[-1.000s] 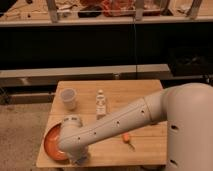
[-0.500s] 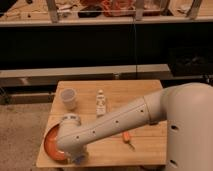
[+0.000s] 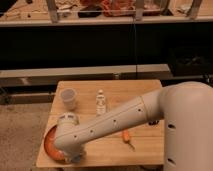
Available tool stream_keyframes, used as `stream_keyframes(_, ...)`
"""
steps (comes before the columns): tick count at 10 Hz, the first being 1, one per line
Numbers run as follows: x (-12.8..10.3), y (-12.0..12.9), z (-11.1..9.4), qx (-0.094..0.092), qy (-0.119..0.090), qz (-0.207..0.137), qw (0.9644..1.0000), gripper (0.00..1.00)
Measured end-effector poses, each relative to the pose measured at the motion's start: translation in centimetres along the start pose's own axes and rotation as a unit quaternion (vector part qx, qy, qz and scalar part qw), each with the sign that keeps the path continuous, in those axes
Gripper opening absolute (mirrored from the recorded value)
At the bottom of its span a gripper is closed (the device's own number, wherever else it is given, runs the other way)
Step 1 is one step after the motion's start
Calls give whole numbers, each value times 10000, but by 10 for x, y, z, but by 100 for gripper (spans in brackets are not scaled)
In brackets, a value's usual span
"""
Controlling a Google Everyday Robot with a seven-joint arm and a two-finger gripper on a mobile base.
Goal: Place the white sponge in the ceramic bowl
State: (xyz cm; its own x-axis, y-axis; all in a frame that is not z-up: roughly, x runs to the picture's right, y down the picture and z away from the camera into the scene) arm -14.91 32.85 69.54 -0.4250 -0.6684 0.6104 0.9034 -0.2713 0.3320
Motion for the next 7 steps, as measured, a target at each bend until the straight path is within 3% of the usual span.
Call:
stream_keyframes(4, 1, -3, 2, 49, -10, -50, 10000, 33)
stream_keyframes(7, 2, -3, 3, 87, -22, -95, 9999, 39)
